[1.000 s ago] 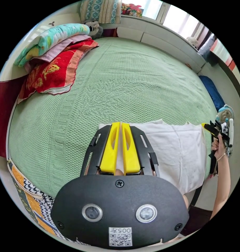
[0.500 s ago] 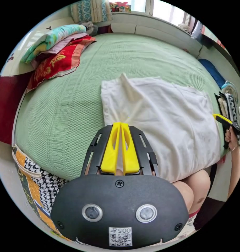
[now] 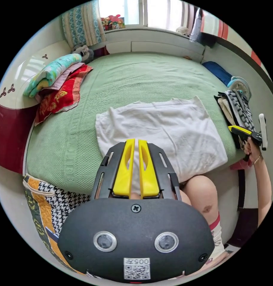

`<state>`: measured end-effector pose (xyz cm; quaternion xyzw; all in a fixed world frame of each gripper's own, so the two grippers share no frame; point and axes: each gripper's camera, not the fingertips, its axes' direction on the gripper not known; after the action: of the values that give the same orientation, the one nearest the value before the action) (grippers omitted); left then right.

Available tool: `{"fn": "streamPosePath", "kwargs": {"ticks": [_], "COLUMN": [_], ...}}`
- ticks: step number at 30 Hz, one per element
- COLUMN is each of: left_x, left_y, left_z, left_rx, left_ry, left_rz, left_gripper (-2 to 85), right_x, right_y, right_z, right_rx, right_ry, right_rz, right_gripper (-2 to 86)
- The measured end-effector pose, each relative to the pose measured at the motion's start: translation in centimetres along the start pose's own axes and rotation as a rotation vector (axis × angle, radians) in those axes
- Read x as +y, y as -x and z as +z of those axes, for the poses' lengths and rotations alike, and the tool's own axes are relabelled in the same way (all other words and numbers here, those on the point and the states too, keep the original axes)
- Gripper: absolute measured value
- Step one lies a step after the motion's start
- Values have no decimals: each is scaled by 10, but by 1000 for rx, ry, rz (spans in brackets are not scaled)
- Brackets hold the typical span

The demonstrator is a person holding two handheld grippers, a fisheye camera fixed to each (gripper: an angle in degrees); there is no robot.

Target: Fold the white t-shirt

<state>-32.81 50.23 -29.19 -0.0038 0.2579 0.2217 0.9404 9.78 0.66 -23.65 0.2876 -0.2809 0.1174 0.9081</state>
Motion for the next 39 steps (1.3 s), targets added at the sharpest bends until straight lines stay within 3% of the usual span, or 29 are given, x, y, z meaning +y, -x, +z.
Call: {"fn": "streamPosePath", "kwargs": {"ticks": [6, 16, 39], "left_x": [10, 24, 31], "left_y": [-125, -283, -379], "left_z": [-18, -10, 62], "left_rx": [168, 267, 287], "left_ry": [-19, 43, 146], "left_rz": [172, 373, 326], "left_gripper": [55, 74, 135], "right_x": [46, 76, 67], "right_y": [-13, -34, -53], "right_z": [-17, 2, 18], "right_rx": [10, -41, -76], "right_ry": [14, 101, 192], "right_rz": [-17, 11, 47], "right_gripper": [52, 60, 40]}}
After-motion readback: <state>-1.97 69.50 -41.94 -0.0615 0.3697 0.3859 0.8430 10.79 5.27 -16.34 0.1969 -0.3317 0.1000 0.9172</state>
